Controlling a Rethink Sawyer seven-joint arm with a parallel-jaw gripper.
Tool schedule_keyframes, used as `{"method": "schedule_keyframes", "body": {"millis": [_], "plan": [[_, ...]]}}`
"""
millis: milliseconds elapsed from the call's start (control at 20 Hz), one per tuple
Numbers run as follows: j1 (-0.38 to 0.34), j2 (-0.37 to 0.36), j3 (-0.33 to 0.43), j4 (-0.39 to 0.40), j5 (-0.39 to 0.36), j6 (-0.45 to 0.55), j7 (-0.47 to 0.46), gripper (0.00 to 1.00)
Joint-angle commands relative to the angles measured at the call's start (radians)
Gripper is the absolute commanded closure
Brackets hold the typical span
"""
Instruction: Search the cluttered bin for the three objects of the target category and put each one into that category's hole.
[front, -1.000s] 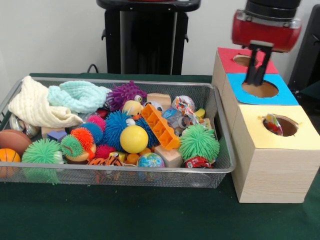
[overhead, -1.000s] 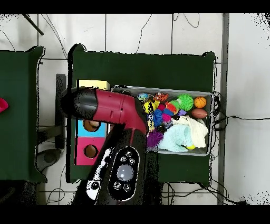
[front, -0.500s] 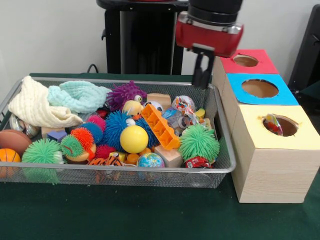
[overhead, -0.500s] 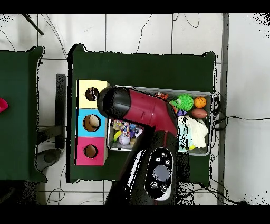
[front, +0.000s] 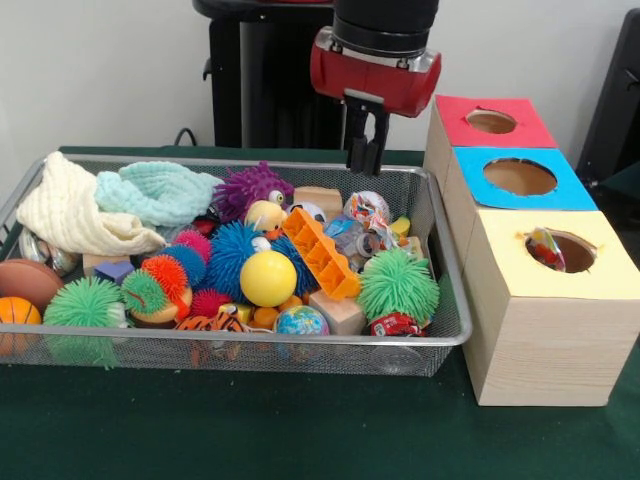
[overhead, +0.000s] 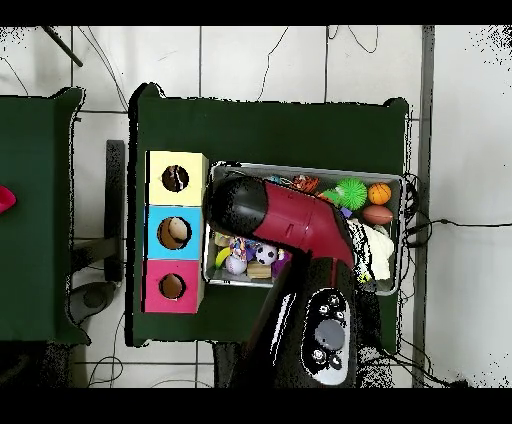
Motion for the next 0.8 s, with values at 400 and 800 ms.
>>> {"method": "schedule_keyframes", "body": {"millis": [400, 800], "plan": [[-0.062, -0.015, 0.181, 0.168, -0.097, -0.149, -0.007, 0.00], [-0.091, -0.017, 0.202, 0.196, -0.115, -0.123, -0.003, 0.00]]}}
